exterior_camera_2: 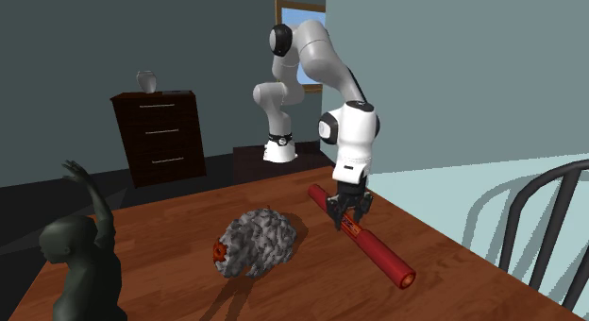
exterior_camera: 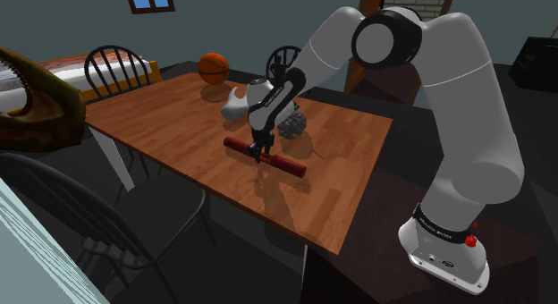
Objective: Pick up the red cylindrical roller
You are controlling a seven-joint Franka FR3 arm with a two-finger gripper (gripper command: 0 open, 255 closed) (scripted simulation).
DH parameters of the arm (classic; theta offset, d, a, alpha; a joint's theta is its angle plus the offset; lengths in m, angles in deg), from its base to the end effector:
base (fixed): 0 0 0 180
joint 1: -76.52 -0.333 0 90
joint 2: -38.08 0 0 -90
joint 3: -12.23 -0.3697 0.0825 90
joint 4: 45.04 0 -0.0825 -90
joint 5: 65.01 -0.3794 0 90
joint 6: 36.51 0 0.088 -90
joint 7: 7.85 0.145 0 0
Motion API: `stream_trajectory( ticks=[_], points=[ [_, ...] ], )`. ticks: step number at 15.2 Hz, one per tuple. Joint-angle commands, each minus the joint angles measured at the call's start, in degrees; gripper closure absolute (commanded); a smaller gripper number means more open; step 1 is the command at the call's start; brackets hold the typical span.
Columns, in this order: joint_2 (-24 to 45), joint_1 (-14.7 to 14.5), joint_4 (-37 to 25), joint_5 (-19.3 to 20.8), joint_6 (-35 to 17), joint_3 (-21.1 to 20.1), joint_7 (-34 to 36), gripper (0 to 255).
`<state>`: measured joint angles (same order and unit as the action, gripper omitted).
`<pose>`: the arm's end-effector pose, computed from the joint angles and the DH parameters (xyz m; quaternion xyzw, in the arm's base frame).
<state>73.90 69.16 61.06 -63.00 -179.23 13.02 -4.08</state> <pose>0.6678 0.0769 0.1930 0.9991 0.0396 0.0083 0.0141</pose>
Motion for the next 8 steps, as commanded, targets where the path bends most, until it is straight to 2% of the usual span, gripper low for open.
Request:
stream_trajectory(
  ticks=[1, 8],
  points=[
    [-1.2, 0.0, 0.3, 0.0, 0.8, 0.0, 0.0, 255],
    [-5.1, 0.0, 0.6, -0.1, 4.5, 0.0, -0.2, 255]
  ],
)
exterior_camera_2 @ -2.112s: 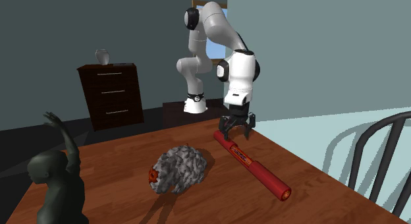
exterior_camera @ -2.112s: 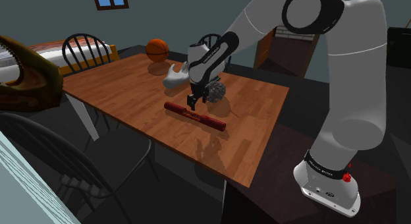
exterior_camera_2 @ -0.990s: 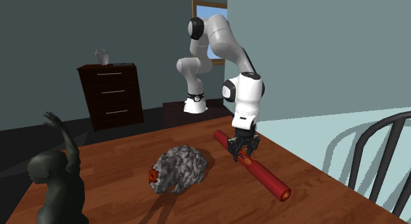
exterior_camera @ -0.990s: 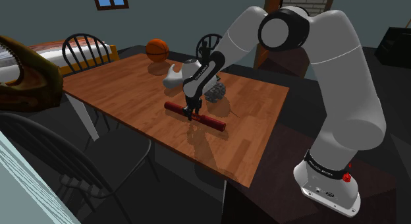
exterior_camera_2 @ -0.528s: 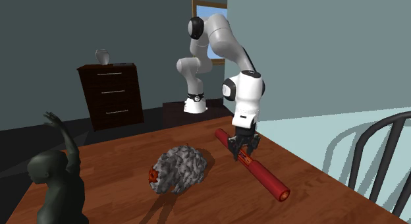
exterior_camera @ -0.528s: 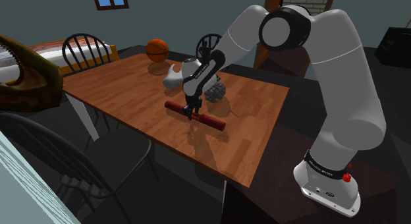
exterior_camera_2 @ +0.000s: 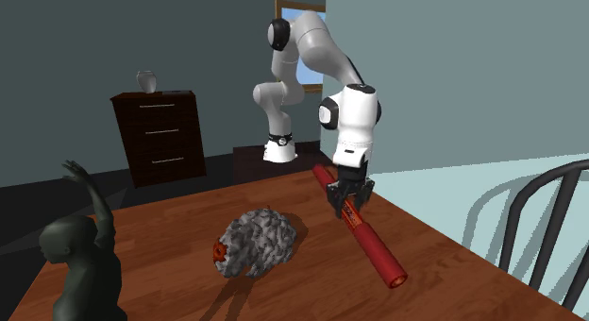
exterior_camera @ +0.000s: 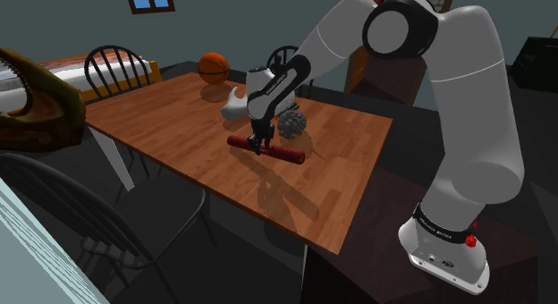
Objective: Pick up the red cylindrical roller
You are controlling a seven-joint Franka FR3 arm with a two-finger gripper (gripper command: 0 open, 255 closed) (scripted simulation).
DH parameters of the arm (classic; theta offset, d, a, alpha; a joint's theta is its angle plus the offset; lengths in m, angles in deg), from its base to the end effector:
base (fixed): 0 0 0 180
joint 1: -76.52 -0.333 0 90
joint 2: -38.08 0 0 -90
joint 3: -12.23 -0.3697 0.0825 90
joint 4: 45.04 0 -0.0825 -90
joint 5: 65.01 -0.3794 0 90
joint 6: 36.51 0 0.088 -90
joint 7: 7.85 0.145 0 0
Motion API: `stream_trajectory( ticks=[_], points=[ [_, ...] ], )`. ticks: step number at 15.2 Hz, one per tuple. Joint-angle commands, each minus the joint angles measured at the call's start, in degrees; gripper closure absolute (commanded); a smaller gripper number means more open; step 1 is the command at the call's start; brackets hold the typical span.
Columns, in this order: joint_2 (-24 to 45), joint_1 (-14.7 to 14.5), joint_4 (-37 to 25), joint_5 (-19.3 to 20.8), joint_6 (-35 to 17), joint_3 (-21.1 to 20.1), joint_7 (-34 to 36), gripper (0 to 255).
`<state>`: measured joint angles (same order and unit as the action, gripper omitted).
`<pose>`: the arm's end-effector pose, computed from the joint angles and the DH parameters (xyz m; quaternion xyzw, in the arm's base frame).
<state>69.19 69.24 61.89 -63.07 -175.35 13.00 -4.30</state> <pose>0.6624 0.0752 0.2362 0.9991 0.0395 0.0082 0.0140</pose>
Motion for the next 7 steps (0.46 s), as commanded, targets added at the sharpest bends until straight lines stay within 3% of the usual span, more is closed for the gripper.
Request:
stream_trajectory(
  ticks=[1, 7],
  points=[
    [-1.0, -0.1, -0.3, 0.0, 1.2, 0.0, 0.0, 255],
    [-3.1, -0.1, -0.5, 0.0, 3.6, 0.0, -0.1, 255]
  ],
)
